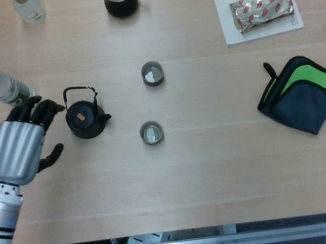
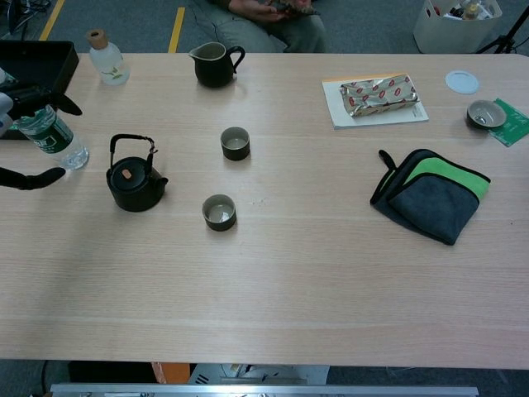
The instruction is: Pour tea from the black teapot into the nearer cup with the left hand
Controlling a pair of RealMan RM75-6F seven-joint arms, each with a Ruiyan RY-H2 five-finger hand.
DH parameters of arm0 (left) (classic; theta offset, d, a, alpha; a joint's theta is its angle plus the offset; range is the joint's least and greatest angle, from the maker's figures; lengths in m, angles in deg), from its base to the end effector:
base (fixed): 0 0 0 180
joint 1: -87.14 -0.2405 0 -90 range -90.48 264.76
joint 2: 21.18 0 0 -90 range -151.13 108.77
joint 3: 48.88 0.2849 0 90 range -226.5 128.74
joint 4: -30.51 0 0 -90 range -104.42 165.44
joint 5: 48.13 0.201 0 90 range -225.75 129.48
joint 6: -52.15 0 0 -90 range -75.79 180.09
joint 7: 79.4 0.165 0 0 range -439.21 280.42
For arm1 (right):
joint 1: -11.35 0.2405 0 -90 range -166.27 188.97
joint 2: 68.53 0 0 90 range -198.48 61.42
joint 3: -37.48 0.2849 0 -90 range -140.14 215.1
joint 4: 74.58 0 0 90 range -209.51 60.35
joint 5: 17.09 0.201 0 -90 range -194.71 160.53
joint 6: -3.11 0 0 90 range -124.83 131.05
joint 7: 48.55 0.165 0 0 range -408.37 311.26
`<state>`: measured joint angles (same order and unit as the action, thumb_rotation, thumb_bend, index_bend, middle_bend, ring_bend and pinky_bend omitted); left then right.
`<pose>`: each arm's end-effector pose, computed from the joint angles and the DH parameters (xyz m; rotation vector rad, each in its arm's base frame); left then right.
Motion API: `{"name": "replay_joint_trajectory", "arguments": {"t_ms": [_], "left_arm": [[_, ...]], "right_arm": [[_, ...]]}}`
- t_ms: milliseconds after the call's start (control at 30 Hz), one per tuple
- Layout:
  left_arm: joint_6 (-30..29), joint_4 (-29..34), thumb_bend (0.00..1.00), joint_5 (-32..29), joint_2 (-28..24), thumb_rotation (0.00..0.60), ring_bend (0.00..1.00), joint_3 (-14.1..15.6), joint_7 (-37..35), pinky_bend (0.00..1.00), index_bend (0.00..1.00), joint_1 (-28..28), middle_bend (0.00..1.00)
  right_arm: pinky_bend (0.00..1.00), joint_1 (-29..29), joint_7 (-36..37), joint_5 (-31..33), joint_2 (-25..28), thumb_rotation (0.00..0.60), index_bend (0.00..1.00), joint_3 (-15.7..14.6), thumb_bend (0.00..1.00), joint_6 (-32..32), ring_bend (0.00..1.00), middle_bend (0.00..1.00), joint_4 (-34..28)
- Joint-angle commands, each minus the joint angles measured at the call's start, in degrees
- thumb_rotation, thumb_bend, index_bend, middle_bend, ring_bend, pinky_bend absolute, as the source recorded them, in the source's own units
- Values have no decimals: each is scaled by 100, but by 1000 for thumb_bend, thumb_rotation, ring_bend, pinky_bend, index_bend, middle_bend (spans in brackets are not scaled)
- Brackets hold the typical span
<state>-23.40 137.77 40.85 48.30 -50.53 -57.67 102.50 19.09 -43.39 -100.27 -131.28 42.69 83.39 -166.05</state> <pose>-0.2277 0.2351 0.1031 -1.7214 -0.8184 -0.9678 -0.3353 -0.2289 0.1871 1.3694 -0.9652 0.9404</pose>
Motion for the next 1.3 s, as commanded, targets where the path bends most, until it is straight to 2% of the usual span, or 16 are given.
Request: {"name": "replay_joint_trajectory", "arguments": {"t_ms": [33,333,700,1300], "left_arm": [[208,30,229,18,100,600,193,14,121,296,261,147,273],[646,105,229,-69,379,600,192,-64,498,296,256,492,271],[1150,11,229,-606,706,600,193,-221,827,296,228,877,256],[1934,-368,228,-2384,1161,600,184,-599,1395,296,133,1681,178]], "right_arm": [[325,-8,16,-2,5,600,269,-1,6,10,288,370,9],[325,-27,98,12,-16,600,268,-13,7,9,288,370,92],[325,-51,180,2,29,600,269,-6,7,47,288,370,133],[325,25,150,45,-5,600,270,28,7,-57,288,371,159]]}}
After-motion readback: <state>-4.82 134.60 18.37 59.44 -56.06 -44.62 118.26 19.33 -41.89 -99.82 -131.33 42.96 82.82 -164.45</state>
